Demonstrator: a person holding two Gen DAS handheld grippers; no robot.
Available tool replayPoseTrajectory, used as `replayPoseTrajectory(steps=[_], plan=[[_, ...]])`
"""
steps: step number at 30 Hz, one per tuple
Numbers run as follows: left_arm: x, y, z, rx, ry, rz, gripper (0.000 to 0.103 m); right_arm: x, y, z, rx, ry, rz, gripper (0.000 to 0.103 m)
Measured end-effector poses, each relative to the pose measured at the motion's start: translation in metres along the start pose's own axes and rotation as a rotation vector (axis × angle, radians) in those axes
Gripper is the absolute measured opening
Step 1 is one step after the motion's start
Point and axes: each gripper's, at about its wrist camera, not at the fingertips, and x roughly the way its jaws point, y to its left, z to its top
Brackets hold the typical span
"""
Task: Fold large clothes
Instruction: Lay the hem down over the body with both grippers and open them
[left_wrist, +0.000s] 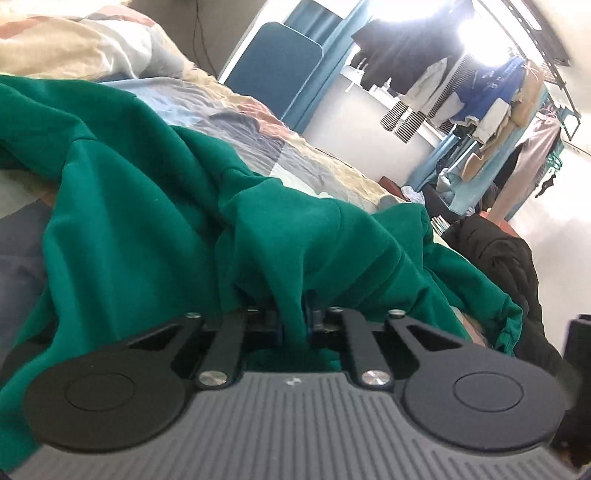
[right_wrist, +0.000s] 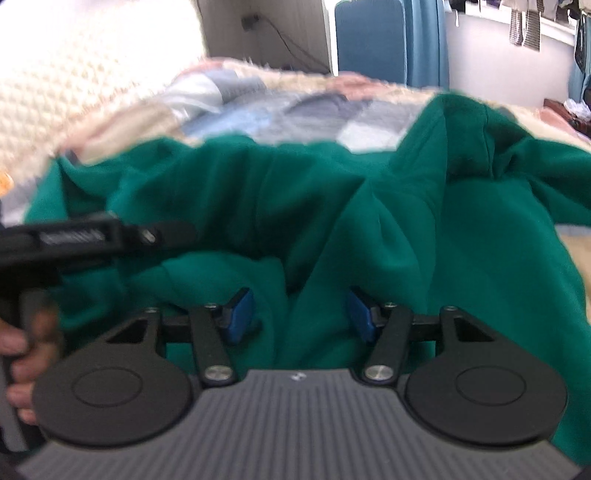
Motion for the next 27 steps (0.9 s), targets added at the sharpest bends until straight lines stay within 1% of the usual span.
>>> replayPoseTrajectory(steps=[3, 4, 5, 6, 7, 8, 9, 10, 12, 14, 16, 19, 20, 22, 24, 25, 27], plan=[[0.001, 0.002, 0.002, -0.015, 0.013, -0.034, 0.007, 0.011, 0.001, -0.003, -0.035, 0.018, 0.002, 0.059], [0.0, 0.002, 0.002, -0.01, 0.011, -0.042, 0.007, 0.013, 0.002, -0.003, -0.048, 0.019, 0.006, 0.054], [-0.002, 0.0, 0.002, -0.003, 0.011, -0.049, 0.007, 0.013, 0.002, -0.003, -0.053, 0.019, 0.014, 0.043], [-0.005, -0.003, 0.001, 0.003, 0.011, -0.056, 0.007, 0.011, 0.002, -0.003, -0.05, 0.018, 0.027, 0.024], [-0.008, -0.005, 0.0, 0.01, 0.007, -0.063, 0.007, 0.008, 0.001, -0.001, -0.037, 0.013, 0.045, 0.015], [-0.013, -0.007, 0.0, 0.018, -0.002, -0.069, 0.007, 0.003, 0.001, 0.001, -0.027, 0.004, 0.045, 0.008], [-0.019, -0.009, 0.0, 0.023, -0.013, -0.076, 0.007, -0.005, 0.001, 0.004, -0.036, -0.019, 0.023, 0.004], [-0.026, -0.011, 0.001, 0.025, -0.022, -0.08, 0.007, -0.015, 0.002, 0.006, -0.052, -0.048, 0.001, 0.004], [-0.043, -0.013, -0.003, 0.018, -0.039, -0.082, 0.007, -0.035, -0.004, 0.01, -0.038, -0.09, 0.006, 0.004], [-0.057, -0.016, -0.013, 0.008, -0.031, -0.093, 0.007, -0.054, -0.011, 0.01, -0.018, -0.122, -0.005, 0.004], [-0.069, -0.025, -0.024, 0.028, -0.012, -0.089, 0.007, -0.064, -0.016, 0.007, -0.013, -0.131, -0.034, 0.004], [-0.073, -0.038, -0.041, 0.07, 0.044, -0.053, 0.007, -0.063, -0.023, 0.002, 0.021, -0.101, -0.065, 0.004], [-0.071, -0.041, -0.046, 0.09, 0.07, -0.028, 0.007, -0.056, -0.026, -0.002, 0.035, -0.076, -0.077, 0.004], [-0.063, -0.044, -0.056, 0.119, 0.13, 0.035, 0.007, -0.036, -0.031, -0.01, 0.05, 0.005, -0.112, 0.004], [-0.053, -0.041, -0.065, 0.107, 0.181, 0.076, 0.007, -0.023, -0.035, -0.017, 0.073, 0.049, -0.119, 0.004], [-0.05, -0.039, -0.068, 0.103, 0.195, 0.08, 0.007, -0.022, -0.038, -0.021, 0.089, 0.055, -0.114, 0.004], [-0.048, -0.038, -0.071, 0.108, 0.198, 0.082, 0.007, -0.026, -0.039, -0.02, 0.104, 0.054, -0.112, 0.004]])
